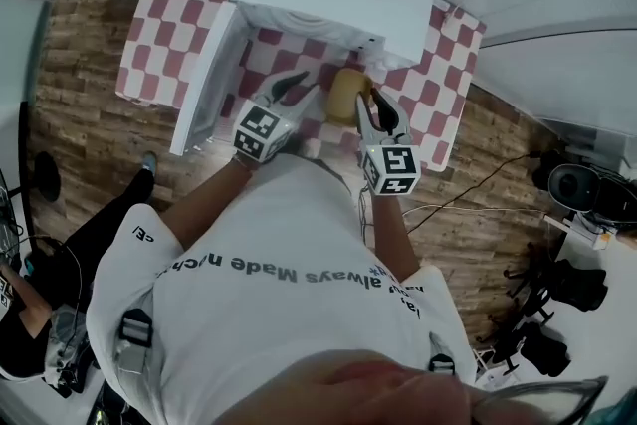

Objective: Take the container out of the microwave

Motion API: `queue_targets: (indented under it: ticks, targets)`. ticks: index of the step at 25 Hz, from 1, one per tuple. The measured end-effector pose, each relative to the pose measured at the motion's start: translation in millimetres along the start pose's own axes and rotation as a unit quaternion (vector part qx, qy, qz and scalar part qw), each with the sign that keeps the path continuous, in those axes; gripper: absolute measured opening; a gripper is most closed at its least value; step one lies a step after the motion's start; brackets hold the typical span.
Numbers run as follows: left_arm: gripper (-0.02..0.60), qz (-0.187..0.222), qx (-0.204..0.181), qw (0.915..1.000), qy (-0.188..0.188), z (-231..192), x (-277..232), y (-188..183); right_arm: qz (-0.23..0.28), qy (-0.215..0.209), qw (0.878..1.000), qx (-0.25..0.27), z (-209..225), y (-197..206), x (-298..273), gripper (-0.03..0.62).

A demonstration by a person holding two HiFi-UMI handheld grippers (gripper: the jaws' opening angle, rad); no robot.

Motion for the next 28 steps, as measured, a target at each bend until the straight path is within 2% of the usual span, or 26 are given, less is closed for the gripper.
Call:
queue_targets:
  ticks: [13,20,28]
  targets:
    - [0.115,0.1,-0.012,0.9949,-0.005,11.4,64.8,-85.2,0.08,-0.033,0.996,0.035,-46.1,-84.0,40.6,0.098]
    - [0.111,0.131,-0.025,0.9911,-0.001,21.9,85.0,-105.9,0.1,-0.044,0.993,0.051,-59.1,-106.9,58.4,0.098]
    - [0.11,0.14,-0.036,0.9894,0.008,27.2,93.6,-111.4,0.11,-0.048,0.991,0.065,-65.9,-115.2,64.5,0.098]
Point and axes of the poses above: the fingertips, and each gripper's own axes: x backward along the fingers, z to its right, y out of its underside, the point moved 9 cm from there along x, backward along the fingers, and after that the axes turned 2 degrees about y, right-handed, at the moved point
